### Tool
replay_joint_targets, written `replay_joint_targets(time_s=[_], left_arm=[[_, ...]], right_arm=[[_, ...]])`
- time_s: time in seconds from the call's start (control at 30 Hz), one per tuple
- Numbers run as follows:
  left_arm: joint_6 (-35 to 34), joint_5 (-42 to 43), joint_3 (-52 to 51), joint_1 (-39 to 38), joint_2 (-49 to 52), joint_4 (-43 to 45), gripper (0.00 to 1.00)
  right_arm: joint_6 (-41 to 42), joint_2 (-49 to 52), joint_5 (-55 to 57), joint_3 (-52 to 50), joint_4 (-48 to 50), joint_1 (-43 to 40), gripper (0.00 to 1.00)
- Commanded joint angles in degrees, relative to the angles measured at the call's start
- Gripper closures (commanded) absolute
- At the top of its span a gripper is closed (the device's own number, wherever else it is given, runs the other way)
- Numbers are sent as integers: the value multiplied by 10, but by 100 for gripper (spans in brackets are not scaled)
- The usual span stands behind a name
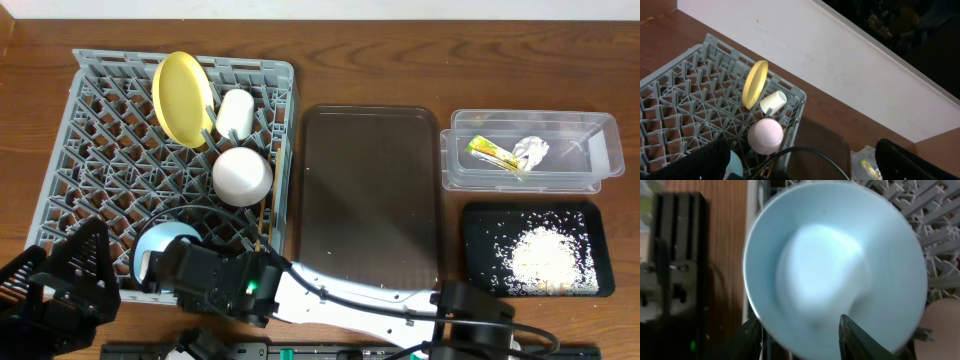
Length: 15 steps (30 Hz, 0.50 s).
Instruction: Sort waste into correct bins and load items into the dishwasher
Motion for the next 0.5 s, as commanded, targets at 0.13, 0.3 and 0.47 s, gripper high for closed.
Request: replay_joint_targets(time_s=[0.13,0.3,0.47], left_arm=[[5,-9,2,3,-2,0,6],[5,-9,2,3,-2,0,6],[5,-9,2,3,-2,0,6]], right_arm=[[-39,-10,-8,3,-4,1,51],[-65,-10,-8,3,-2,2,41],[-143,-10,-8,3,6,10,36]])
